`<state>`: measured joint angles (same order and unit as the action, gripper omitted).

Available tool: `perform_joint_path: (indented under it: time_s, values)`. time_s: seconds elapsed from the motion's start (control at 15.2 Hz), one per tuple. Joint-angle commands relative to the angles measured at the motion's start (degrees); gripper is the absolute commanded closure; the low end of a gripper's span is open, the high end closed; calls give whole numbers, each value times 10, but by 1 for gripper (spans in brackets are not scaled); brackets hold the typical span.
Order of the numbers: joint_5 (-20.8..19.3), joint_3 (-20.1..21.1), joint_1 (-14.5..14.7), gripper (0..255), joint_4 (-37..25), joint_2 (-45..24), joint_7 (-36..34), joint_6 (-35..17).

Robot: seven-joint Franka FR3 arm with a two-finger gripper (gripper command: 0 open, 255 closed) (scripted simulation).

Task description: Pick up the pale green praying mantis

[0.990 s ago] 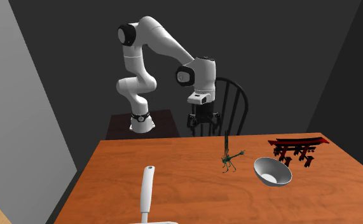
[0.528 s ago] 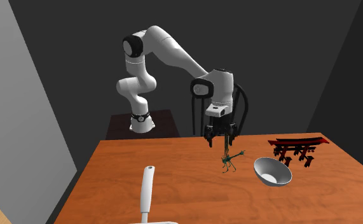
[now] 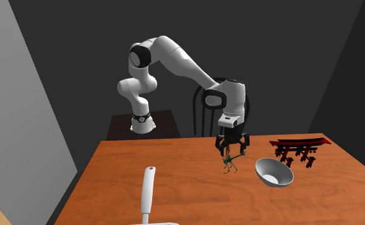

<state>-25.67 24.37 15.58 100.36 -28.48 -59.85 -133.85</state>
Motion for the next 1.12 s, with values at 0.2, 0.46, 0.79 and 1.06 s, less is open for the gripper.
perform_joint_path:
  time_s: [0.2,0.46,0.79,1.06]
  values:
    - [-15,-9,7,0,4,-21,-13,-23]
    - [-15,-9,6,255,5,-20,-12,-23]
    - [-15,-9,7,255,4,-21,-12,-23]
    - [-8,-5,4,255,1,-12,-7,-12]
